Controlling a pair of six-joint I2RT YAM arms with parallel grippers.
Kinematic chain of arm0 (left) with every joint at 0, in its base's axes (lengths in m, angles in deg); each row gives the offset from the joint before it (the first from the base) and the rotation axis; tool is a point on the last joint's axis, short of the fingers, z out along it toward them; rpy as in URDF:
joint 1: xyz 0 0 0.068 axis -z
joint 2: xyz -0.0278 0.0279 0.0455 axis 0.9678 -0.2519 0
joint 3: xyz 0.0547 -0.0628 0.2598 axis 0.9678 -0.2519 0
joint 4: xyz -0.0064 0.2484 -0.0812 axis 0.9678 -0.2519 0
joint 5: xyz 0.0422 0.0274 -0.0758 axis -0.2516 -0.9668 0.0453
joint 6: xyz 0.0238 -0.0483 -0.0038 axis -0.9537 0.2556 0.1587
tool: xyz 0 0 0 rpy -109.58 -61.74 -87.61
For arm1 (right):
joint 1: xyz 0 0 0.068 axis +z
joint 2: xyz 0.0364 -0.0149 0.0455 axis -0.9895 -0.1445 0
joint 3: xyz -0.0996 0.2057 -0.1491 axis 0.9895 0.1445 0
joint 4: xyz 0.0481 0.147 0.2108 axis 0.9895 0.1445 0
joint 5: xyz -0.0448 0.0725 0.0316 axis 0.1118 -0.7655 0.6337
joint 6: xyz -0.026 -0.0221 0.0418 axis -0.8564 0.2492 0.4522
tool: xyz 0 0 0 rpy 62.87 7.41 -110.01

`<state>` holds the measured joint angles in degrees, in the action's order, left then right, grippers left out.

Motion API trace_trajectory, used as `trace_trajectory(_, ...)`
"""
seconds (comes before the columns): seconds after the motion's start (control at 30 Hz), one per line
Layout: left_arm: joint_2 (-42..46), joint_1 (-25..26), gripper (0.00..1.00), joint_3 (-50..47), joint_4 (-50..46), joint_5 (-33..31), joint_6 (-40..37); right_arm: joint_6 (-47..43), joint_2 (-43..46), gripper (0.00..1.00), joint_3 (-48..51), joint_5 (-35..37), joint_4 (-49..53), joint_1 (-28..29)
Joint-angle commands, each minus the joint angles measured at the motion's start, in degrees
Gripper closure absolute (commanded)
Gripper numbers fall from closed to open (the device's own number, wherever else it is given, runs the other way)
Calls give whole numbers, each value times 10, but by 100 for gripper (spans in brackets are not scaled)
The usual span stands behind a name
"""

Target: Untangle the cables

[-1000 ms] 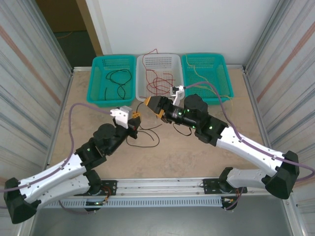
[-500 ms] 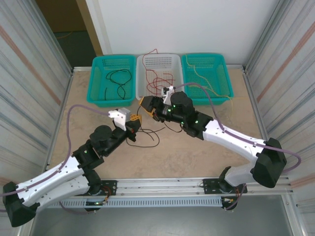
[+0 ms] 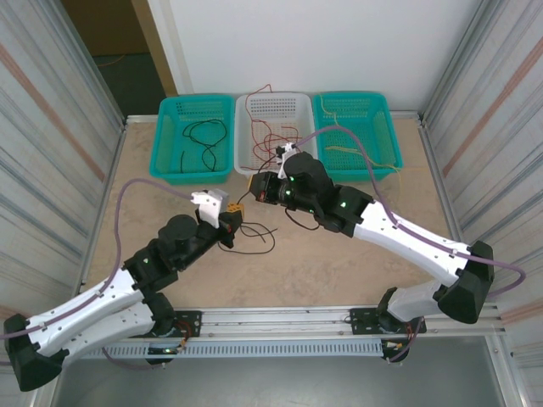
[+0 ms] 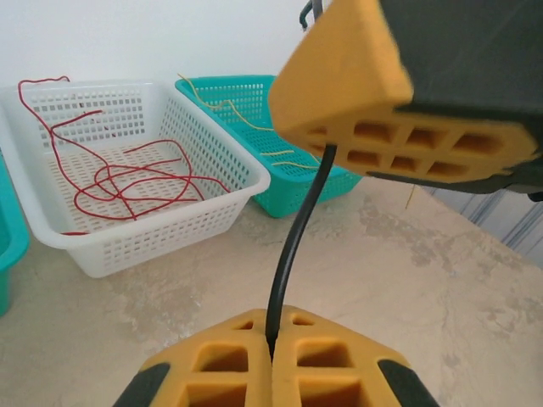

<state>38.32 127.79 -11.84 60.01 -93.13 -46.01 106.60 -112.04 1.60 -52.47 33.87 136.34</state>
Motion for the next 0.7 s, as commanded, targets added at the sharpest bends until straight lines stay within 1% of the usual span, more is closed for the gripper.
trace_trajectory(0.0,-3,-13,100,53,-45,71,-2,-124,-9,100,-12,78,86,2)
trace_trajectory(0.07,-38,-16,100,82,-84,132,-12,-158,-6,100,-7,88,85,5)
trace_trajectory(0.13,-93,-16,100,116,-124,207,-20,-186,-1,100,-3,91,73,8)
trace_trajectory(0.23,-164,-15,100,137,-139,297,-10,-212,6,100,-7,96,72,10)
trace_trajectory(0.3,-187,-15,100,135,-121,323,5,-223,15,100,-3,89,63,11)
trace_trajectory(0.4,-189,-16,100,120,-64,325,39,-242,33,100,20,73,39,14)
trace_trajectory(0.5,-175,-21,100,125,-43,319,51,-244,46,100,36,93,43,10)
trace_trajectory(0.53,-170,-25,100,128,-42,319,54,-242,50,98,36,103,53,6)
trace_trajectory(0.6,-156,-41,100,134,-46,318,63,-230,66,82,39,120,77,-14)
trace_trajectory(0.63,-151,-51,100,137,-53,314,70,-223,78,76,43,124,84,-27)
trace_trajectory(0.67,-146,-67,100,141,-68,308,78,-214,95,66,50,127,91,-44)
